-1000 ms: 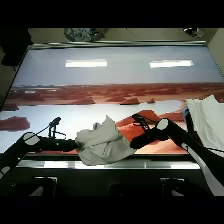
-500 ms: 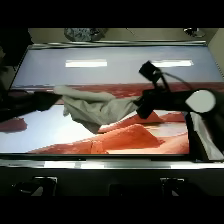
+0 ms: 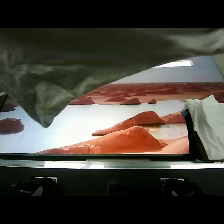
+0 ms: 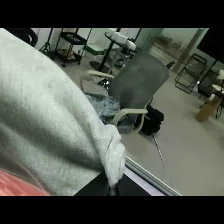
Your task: Fold the shirts.
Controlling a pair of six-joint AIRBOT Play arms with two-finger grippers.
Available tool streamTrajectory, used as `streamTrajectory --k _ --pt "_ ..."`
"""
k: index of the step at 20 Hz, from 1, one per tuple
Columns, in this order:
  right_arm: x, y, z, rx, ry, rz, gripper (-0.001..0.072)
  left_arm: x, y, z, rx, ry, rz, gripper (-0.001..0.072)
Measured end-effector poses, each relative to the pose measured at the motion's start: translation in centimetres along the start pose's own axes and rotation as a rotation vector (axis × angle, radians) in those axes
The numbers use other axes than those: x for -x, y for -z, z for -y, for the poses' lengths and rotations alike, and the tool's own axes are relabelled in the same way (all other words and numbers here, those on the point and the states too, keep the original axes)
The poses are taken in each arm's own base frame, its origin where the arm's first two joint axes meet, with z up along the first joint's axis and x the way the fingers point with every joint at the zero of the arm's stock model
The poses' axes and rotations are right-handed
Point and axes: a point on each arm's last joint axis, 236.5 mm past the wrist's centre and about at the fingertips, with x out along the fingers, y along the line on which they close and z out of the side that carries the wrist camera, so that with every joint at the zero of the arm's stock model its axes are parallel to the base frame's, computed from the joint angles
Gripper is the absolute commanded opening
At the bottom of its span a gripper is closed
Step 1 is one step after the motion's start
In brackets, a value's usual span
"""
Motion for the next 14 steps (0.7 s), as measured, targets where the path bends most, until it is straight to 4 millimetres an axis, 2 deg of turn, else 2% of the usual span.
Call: streamTrajectory --k 2,3,5,6,8,10,14 --pt "0.4 1.8 -0.2 -0.013 -0.008 -0.084 0.0048 -0.2 0.3 -0.2 -0.009 -0.009 -0.028 0.0030" --pt "0.2 3.2 -0.6 -0.021 -0.028 -0.143 0.0049 -0.7 1.4 -0.6 -0.010 -0.014 -0.074 0.0031" --pt "-0.7 7.7 -2.1 -0.045 -0.096 -0.330 0.0049 -2.4 5.1 -1.8 -0.011 -0.019 -0.212 0.0031" --pt "-1.2 10.8 -3.4 -0.071 -0.148 -0.455 0.0049 -3.4 7.8 -2.7 -0.003 -0.022 -0.300 0.0031" --pt "-2.0 17.4 -6.3 -0.126 -0.254 -0.709 0.0049 -5.6 14.6 -4.8 0.033 -0.026 -0.505 0.0031" --pt "-2.9 23.7 -9.2 -0.165 -0.338 -0.908 0.0049 -7.5 22.7 -7.4 0.073 -0.028 -0.716 0.0032" --pt "-7.8 35.1 -13.1 -0.244 -0.378 -1.112 0.0050 -10.4 38.7 -12.0 0.198 -0.035 -1.046 0.0035"
